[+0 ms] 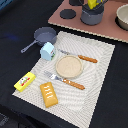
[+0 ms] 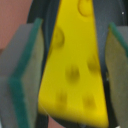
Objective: Interact with the objects in diverse but meaningful ways.
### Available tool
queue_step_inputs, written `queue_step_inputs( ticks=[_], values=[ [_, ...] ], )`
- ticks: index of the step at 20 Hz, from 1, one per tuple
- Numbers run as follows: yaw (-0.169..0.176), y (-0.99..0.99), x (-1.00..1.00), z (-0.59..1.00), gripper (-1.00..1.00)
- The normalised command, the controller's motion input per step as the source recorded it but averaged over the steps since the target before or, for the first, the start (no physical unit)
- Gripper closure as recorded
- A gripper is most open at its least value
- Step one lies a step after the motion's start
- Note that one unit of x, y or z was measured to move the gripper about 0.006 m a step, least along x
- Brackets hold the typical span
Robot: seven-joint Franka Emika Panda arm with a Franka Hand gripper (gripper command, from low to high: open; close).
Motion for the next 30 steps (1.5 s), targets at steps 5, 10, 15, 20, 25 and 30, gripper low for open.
queue_step_inputs(
  ticks=[5,10,15,20,25,30],
  values=[
    [0.0,0.3,-0.01,0.63,-1.0],
    [0.0,0.23,-0.01,0.96,-1.0],
    [-0.011,-0.12,-0.07,0.67,-1.0],
    [-0.019,-0.5,-0.27,0.21,-1.0],
    [-0.007,-0.73,-0.43,-0.03,-1.0],
    [0.0,-0.79,-0.33,-0.01,-1.0]
  ],
)
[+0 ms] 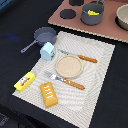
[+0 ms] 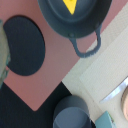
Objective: Interact with the objects in diverse but meaningful ways.
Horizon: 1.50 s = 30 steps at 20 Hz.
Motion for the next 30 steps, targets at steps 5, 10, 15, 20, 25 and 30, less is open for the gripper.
queue_step_inputs(
  ticks=[5,10,15,20,25,30],
  values=[
    [0.0,-0.85,-0.34,-0.07,-1.0],
    [0.0,-0.86,-0.37,-0.13,-1.0],
    [0.0,-0.81,-0.39,-0.16,-1.0],
    [0.0,-0.76,-0.39,-0.15,-1.0],
    [0.0,-0.74,-0.38,-0.14,-1.0],
    [0.0,-0.73,-0.39,-0.13,-1.0]
  ],
)
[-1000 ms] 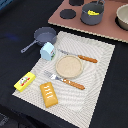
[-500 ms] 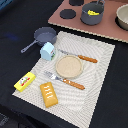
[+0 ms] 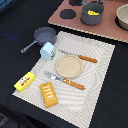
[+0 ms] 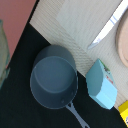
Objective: Interact with the objects in diverse but meaningful ways.
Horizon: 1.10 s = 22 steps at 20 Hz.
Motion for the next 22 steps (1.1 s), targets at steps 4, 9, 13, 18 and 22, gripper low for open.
queue_step_inputs(
  ticks=[4,9,13,18,22],
  values=[
    [0.0,-0.52,-0.5,-0.11,-1.0],
    [0.016,-0.38,-0.58,-0.11,-1.0],
    [0.006,-0.35,-0.69,-0.2,-1.0],
    [0.013,-0.42,-0.82,-0.3,-1.0],
    [0.018,-0.45,-0.85,-0.32,-1.0]
  ],
)
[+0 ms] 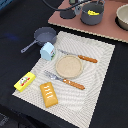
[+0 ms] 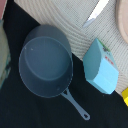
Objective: Interact with the objects in diverse but meaningful ways.
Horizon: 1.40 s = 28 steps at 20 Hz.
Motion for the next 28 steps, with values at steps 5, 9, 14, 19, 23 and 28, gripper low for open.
queue_step_inputs(
  ticks=[5,9,14,19,23,28],
  values=[
    [0.013,-0.42,-0.84,-0.31,-1.0],
    [0.007,-0.4,-0.85,-0.29,-1.0],
    [0.001,-0.34,-0.84,-0.35,-1.0],
    [0.0,-0.31,-0.87,-0.39,-1.0],
    [0.0,-0.27,-0.84,-0.3,-1.0],
    [0.0,-0.24,-0.82,-0.26,-1.0]
  ],
)
